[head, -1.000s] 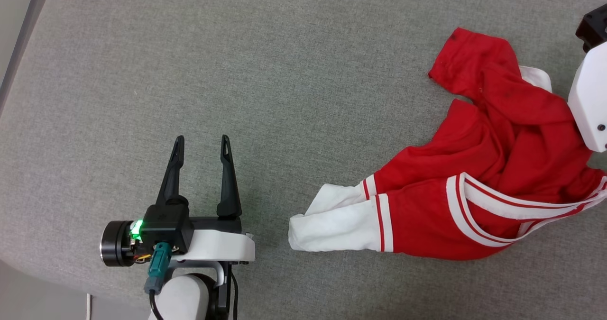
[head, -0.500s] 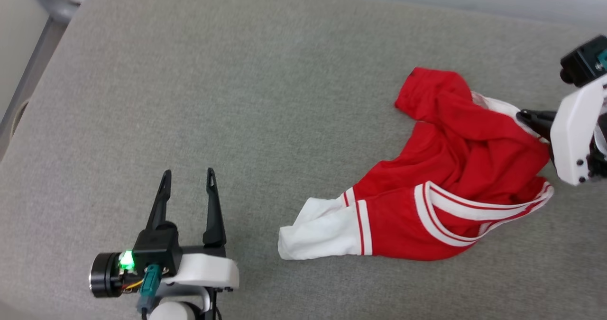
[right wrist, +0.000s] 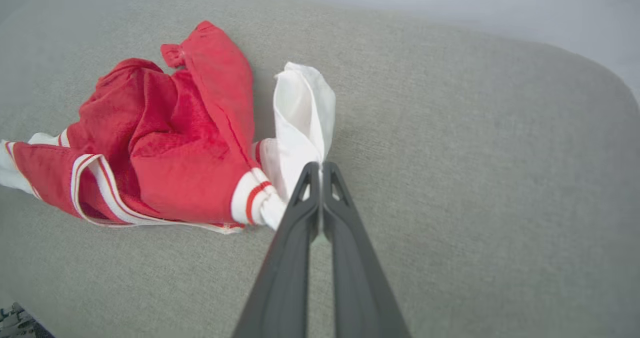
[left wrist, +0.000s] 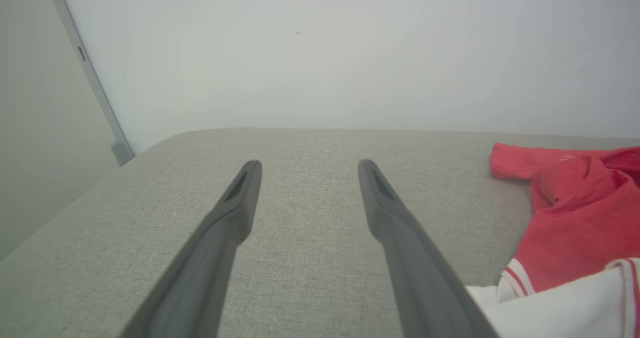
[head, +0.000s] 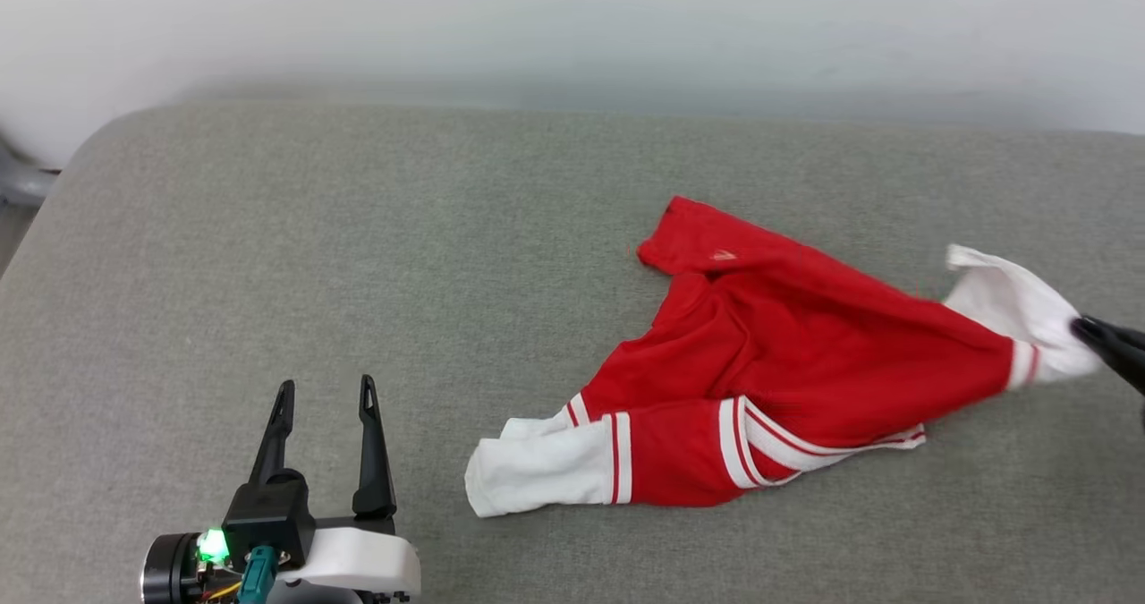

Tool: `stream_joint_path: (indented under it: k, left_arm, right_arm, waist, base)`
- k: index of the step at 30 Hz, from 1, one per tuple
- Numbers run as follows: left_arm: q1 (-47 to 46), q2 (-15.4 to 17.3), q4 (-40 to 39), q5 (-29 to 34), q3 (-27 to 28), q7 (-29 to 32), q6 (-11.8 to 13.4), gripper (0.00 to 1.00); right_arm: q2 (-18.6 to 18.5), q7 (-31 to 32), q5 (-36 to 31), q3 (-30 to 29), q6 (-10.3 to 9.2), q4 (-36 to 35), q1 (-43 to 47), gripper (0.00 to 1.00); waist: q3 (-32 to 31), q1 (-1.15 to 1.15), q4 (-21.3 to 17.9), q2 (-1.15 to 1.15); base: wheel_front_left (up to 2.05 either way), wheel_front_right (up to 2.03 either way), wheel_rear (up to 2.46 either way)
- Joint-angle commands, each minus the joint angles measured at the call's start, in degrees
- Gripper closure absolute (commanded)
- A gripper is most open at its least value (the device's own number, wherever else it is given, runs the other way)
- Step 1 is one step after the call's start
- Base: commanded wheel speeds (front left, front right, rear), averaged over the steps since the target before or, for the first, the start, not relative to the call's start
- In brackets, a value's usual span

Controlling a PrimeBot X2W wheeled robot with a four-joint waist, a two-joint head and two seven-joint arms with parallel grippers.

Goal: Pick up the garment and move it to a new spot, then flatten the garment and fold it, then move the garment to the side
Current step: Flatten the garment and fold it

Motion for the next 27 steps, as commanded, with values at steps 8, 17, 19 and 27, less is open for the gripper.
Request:
stream_joint_path:
  k: [8,17,19,27]
  left_arm:
    - [1.3,0.0,0.1,0.4,0.7,-0.1,-0.6,0.00]
    - [0.8,0.0,1.0,0.6,0.4,-0.1,-1.0,0.00]
    - [1.3,0.0,1.1,0.5,0.8,-0.1,-1.0,0.00]
    - [2.3,0.0,1.2,0.9,1.2,-0.1,-1.3,0.00]
  right_arm:
    - [3.5,-3.7,2.1,-12.5,-0.05,8.2,18.4,1.00]
    - [13.4,-4.6,-1.3,-18.1,-0.04,19.8,25.7,1.00]
    - [13.7,-6.9,-2.9,-19.4,-0.05,19.6,25.1,0.19]
    - [14.9,-15.1,-10.8,-25.6,-0.05,12.4,22.6,0.00]
  waist:
    - [-1.1,0.01,-1.2,0.00]
    - [-1.3,0.01,-0.5,0.00]
    - [-1.8,0.01,-0.6,0.00]
    - [-3.6,0.01,-1.3,0.00]
  base:
    - [0.00,0.00,0.00]
    - [0.00,0.00,0.00]
    - [0.00,0.00,0.00]
    - [0.00,0.00,0.00]
